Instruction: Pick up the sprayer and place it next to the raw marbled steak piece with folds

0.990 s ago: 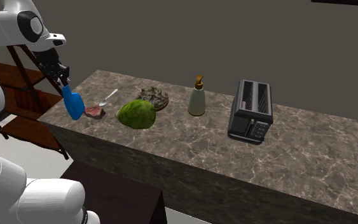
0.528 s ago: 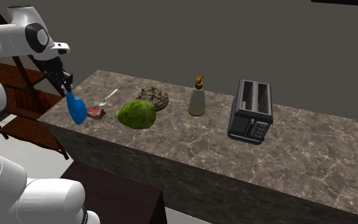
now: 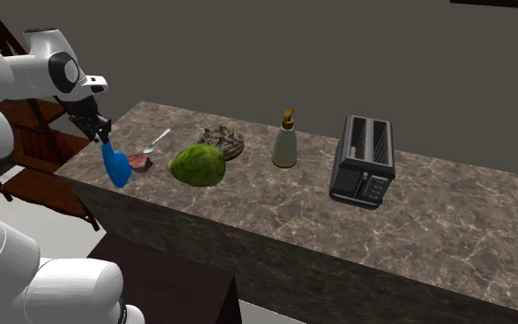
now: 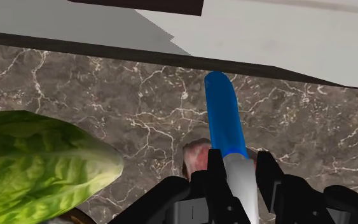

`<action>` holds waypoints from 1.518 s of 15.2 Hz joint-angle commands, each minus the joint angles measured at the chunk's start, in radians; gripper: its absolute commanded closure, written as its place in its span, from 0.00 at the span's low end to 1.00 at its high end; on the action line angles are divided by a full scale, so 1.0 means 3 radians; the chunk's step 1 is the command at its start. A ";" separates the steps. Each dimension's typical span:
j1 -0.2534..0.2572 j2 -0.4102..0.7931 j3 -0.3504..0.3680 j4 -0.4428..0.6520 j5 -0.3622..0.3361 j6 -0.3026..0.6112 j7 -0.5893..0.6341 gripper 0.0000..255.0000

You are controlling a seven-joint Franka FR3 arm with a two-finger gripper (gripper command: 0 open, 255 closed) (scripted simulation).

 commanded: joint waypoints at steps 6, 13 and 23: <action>0.0004 0.0055 0.0010 -0.0111 -0.0011 0.0168 0.0016 1.00; 0.0004 0.0055 0.0010 -0.0111 -0.0011 0.0168 0.0016 0.00; 0.0000 -0.0067 -0.0006 0.0192 0.0013 -0.0255 -0.0005 0.00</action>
